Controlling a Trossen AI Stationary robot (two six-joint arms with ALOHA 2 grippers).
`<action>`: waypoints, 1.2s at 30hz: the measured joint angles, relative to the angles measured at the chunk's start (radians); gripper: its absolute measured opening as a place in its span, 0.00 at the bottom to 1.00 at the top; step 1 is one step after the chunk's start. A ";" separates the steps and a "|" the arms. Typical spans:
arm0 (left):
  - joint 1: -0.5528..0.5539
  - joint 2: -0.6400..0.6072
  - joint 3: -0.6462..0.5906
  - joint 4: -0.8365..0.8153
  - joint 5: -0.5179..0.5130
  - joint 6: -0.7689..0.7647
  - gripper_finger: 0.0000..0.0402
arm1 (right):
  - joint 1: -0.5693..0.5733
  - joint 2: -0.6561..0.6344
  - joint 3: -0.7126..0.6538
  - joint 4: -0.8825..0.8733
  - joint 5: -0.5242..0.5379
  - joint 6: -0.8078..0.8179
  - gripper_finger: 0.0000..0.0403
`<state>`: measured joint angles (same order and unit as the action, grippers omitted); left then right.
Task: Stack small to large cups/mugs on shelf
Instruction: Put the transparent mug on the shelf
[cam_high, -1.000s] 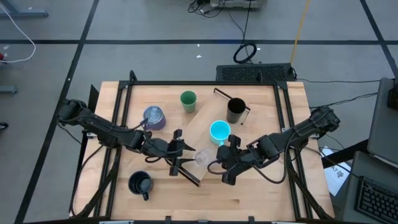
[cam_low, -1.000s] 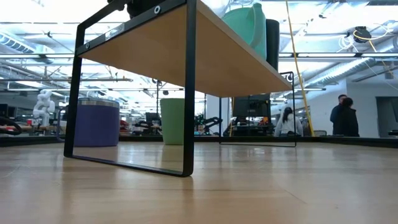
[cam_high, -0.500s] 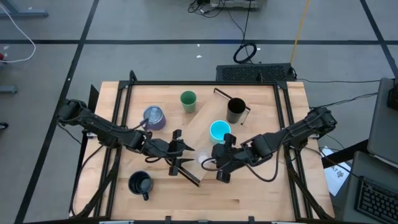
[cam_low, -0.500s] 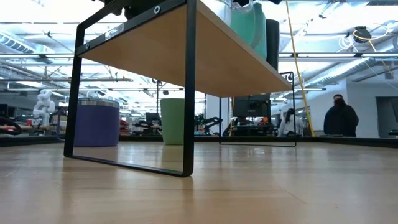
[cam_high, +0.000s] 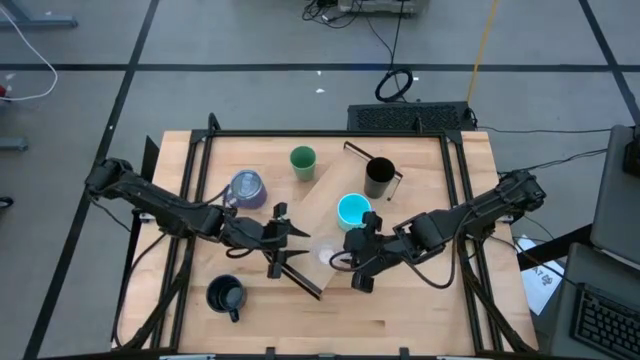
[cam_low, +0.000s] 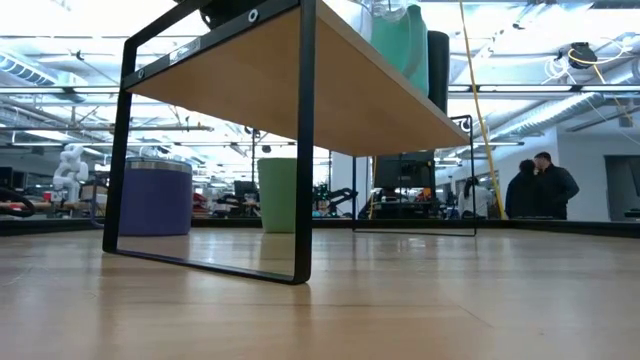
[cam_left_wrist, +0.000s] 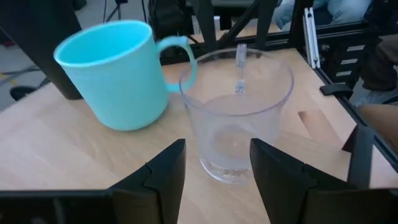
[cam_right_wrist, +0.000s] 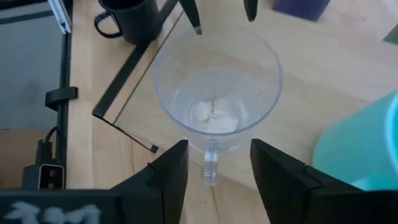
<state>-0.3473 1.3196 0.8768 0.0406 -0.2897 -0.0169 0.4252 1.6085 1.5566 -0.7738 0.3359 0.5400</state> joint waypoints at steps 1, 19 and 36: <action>0.000 -0.010 0.000 -0.002 0.000 0.008 0.45 | 0.000 -0.006 0.000 0.003 0.000 -0.002 0.42; -0.003 -0.161 0.000 -0.139 -0.079 0.018 0.45 | 0.075 -0.132 0.000 -0.036 0.038 -0.015 0.48; 0.012 -0.195 0.000 -0.195 -0.130 0.011 0.45 | 0.298 -0.141 -0.160 0.033 0.323 0.121 0.26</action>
<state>-0.3355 1.1248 0.8768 -0.1547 -0.4195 -0.0063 0.7231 1.4679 1.3971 -0.7412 0.6587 0.6609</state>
